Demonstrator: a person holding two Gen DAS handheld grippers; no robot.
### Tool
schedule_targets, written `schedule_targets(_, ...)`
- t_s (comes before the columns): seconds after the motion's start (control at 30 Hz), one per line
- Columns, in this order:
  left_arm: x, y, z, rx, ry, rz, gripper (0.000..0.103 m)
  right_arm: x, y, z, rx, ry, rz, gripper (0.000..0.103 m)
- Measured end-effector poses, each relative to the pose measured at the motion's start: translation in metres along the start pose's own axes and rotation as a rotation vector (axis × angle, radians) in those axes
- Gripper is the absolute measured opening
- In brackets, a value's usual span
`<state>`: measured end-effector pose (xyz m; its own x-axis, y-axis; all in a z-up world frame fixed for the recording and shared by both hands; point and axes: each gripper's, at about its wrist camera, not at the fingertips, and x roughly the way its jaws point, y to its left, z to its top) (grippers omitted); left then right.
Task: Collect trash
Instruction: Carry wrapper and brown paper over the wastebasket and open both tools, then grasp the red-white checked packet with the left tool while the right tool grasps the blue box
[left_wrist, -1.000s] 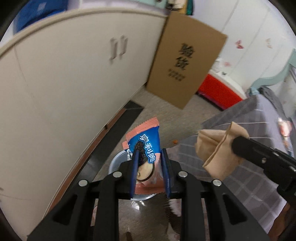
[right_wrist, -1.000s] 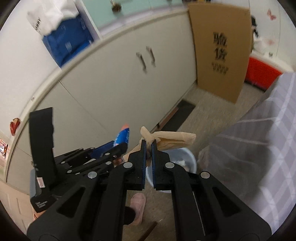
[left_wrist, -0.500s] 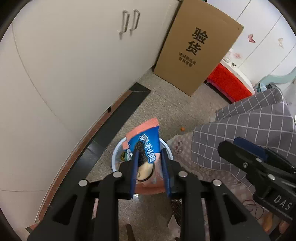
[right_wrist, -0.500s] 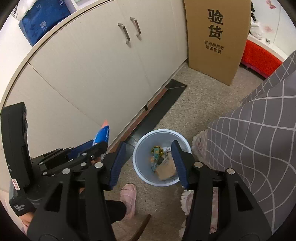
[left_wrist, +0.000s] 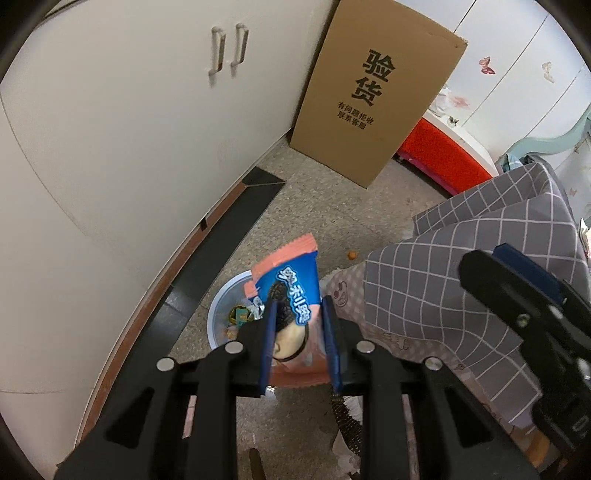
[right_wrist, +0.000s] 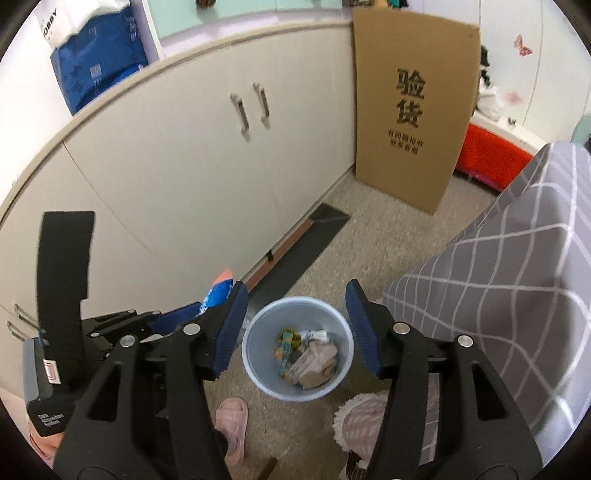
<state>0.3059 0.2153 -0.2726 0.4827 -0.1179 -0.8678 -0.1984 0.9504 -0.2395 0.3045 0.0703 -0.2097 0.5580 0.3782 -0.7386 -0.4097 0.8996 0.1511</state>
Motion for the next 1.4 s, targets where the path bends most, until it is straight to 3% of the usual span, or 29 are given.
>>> schedule_targets(0.1, -0.004, -0.007, 0.005, 0.019, -0.016, 0.002, 0.027, -0.011, -0.005, 0.004, 0.019, -0.048, -0.003, 0.056)
schedule_targets(0.17, -0.007, -0.013, 0.007, 0.028, -0.036, 0.009, 0.035, -0.02, -0.008, 0.005, 0.032, -0.073, -0.004, 0.057)
schedule_targets(0.23, -0.012, -0.018, 0.008, 0.042, -0.07, 0.034, 0.069, -0.026, -0.011, 0.006, 0.038, -0.088, -0.009, 0.057)
schedule_targets(0.27, -0.015, -0.018, 0.009, 0.045, -0.081, 0.047, 0.07, -0.029, -0.013, 0.006, 0.041, -0.091, -0.011, 0.058)
schedule_targets(0.4, -0.026, -0.02, 0.009, 0.021, -0.082, 0.028, 0.07, -0.04, -0.02, 0.004, 0.052, -0.103, -0.017, 0.058)
schedule_targets(0.6, -0.063, -0.03, 0.009, -0.014, -0.165, 0.021, 0.07, -0.066, -0.031, 0.003, 0.076, -0.141, -0.026, 0.058)
schedule_targets(0.9, -0.123, -0.082, 0.008, 0.029, -0.3, 0.005, 0.072, -0.124, -0.066, -0.003, 0.119, -0.223, -0.046, 0.059)
schedule_targets(1.2, -0.139, -0.18, -0.009, 0.191, -0.316, -0.031, 0.074, -0.188, -0.162, -0.031, 0.233, -0.278, -0.153, 0.06)
schedule_targets(1.4, -0.125, -0.246, -0.02, 0.309, -0.277, -0.057, 0.076, -0.205, -0.238, -0.057, 0.314, -0.221, -0.302, 0.06)
